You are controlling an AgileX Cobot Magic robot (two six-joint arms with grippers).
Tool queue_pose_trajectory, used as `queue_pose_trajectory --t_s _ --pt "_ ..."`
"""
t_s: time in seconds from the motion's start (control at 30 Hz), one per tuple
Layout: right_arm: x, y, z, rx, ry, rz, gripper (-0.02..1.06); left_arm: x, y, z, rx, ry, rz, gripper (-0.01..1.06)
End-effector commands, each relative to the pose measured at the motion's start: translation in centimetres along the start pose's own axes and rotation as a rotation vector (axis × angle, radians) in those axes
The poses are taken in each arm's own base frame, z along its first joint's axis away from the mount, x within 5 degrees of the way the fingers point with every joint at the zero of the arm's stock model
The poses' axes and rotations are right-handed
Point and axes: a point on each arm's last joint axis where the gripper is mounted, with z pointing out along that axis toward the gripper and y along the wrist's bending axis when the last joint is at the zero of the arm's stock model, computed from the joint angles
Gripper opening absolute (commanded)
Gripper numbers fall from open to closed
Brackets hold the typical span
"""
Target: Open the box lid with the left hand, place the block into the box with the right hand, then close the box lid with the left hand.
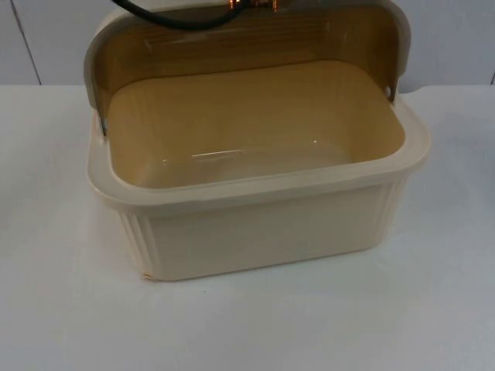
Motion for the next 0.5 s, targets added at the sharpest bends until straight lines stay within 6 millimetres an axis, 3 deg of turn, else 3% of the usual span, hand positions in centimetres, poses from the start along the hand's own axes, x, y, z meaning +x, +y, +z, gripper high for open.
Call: queue_pose_trajectory --t_s 0.0,0.17,0.47 --pt "-0.2 -0.1 -0.1 0.006 -0.019 -0.017 1.04 -0.2 0.0 0.0 0.003 -0.007 -0.018 0.43" --pt "-0.2 -0.1 -0.1 0.006 -0.019 -0.017 1.04 -0.2 -0.2 0.0 0.021 0.000 -0.030 0.04" --pt "-0.2 -0.1 -0.1 0.006 -0.019 -0.017 1.04 -0.3 -1.1 -0.1 0.122 -0.009 -0.054 0.00"
